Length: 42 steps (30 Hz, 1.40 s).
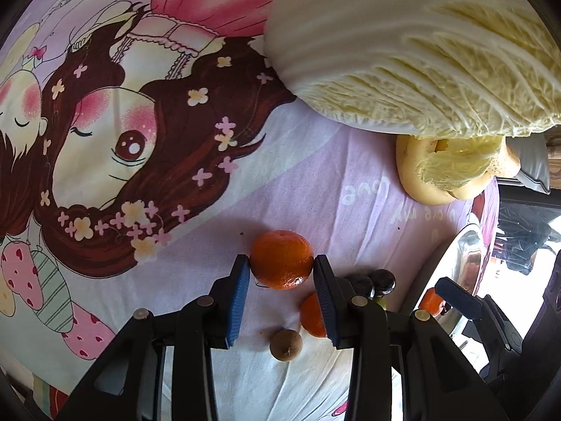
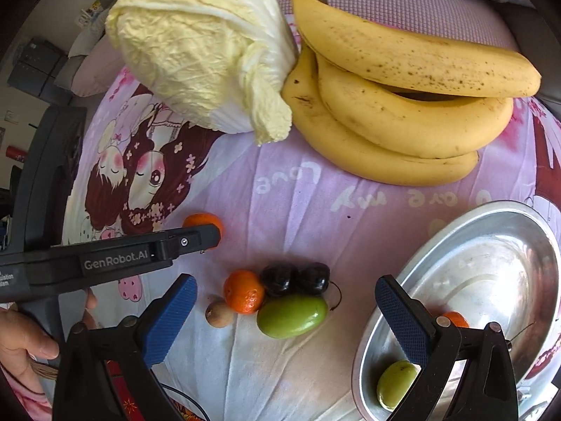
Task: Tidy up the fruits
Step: 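Hold the mandarin in the left tool while the right tool reaches toward the green fruit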
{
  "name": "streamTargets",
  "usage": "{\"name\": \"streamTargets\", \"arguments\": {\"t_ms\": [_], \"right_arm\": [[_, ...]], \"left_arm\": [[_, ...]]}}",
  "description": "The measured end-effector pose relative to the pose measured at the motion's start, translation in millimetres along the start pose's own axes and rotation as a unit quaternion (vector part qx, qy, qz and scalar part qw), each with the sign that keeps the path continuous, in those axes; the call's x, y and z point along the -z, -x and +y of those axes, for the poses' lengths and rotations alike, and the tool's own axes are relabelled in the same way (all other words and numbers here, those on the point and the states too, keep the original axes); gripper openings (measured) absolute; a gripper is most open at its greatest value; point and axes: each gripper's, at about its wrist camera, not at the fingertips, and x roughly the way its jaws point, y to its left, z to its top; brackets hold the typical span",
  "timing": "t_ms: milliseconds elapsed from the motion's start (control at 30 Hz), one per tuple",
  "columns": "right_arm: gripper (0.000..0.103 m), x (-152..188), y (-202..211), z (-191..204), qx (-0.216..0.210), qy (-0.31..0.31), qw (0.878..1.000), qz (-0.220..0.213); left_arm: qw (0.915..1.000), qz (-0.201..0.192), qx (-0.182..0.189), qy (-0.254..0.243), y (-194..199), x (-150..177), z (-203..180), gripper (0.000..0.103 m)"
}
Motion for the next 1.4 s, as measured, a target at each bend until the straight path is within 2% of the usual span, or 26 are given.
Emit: {"name": "streamTargets", "arguments": {"t_ms": [100,133,233,300,367,467,800,1033,1400], "right_arm": [[0.102,0.7,-2.7,6.0,-0.007,0.016,1.0,0.003],[0.099,0.5,-3.2,7.4,-0.006,0.021,1.0,0.004],[0.084,-0.9,-6.0,6.6,0.0,0.022,1.0,0.008],[0.079,-1.4,-10.4,2.9,-0.007,0.015,1.0,0.018],[0.067,-1.5,-14.3,-0.5,-0.004,0.011,1.0,0.022],[0.053,-1.5,-16.3,-9.6,0.008,0.003,1.0,0.027],[0.048,-1.6,-28.1,-19.9,0.016,-0.003,0.999,0.04],[0.033,-1.9,-30.7,-22.7,0.008,-0.008,0.999,0.041],[0.032,-3.2,-32.9,-25.1,0.004,-0.007,0.999,0.044]], "left_arm": [[1.0,0.001,0.003,0.006,1.0,-1.5,3.4,0.039],[1.0,0.002,0.004,0.005,6.3,-3.1,8.3,0.039],[1.0,0.002,0.003,0.002,8.5,-2.7,8.8,0.039],[1.0,0.004,0.002,0.001,8.7,-2.9,7.0,0.039],[1.0,0.003,0.002,0.002,2.2,1.1,3.0,0.039],[1.0,0.003,0.0,0.002,-2.5,4.5,0.4,0.039],[1.0,0.003,-0.002,0.004,-14.7,1.7,-4.6,0.039],[1.0,0.004,-0.006,0.0,-17.1,1.6,-8.2,0.039],[1.0,0.004,-0.006,-0.001,-19.4,0.7,-9.1,0.039]]}}
